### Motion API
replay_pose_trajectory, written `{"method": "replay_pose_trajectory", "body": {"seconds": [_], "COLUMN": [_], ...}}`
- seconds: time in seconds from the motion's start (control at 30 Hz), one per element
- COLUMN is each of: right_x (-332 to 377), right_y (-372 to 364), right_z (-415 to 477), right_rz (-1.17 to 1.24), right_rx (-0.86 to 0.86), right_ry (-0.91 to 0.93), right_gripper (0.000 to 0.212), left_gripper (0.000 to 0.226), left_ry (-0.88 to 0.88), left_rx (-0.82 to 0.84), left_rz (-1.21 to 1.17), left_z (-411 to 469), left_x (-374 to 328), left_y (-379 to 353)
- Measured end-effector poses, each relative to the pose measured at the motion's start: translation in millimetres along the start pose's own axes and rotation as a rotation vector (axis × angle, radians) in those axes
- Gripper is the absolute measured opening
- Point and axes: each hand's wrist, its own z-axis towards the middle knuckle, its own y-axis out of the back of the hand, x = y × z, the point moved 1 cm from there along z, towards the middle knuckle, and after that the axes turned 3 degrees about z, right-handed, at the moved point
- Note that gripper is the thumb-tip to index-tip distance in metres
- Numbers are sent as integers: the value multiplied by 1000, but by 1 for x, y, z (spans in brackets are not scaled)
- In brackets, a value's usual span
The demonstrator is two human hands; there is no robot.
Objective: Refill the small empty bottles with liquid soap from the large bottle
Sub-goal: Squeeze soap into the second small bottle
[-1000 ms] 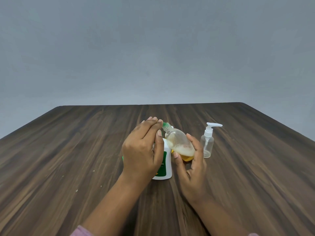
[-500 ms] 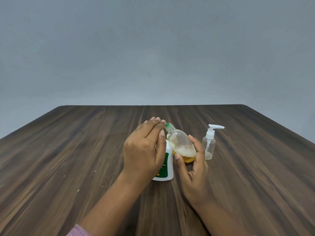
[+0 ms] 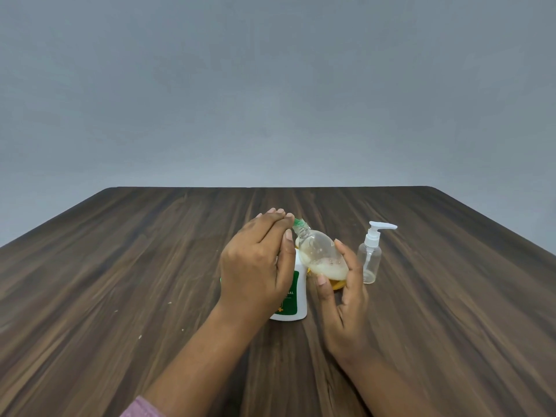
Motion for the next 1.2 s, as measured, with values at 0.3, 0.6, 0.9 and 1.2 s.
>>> {"method": "replay_pose_trajectory", "body": {"seconds": [0.3,0.6,0.9,1.2], "right_x": [-2,-1,-3,-1], "right_y": [0,-1,0,0], "right_z": [1,1,0,1], "right_rz": [-27,-41,-74,-49], "right_rx": [1,-6,7,4], "right_ry": [-9,-7,-9,2], "right_gripper": [43,42,43,43], "left_gripper": [35,35,38,37], "left_ry": [10,12,6,-6], "left_rx": [-6,-17,-9,15], "left_rz": [-10,-28,-21,-1], "left_z": [-7,-5,-10,-2], "left_x": [4,1,7,2], "left_y": [-6,-1,-6,0]}}
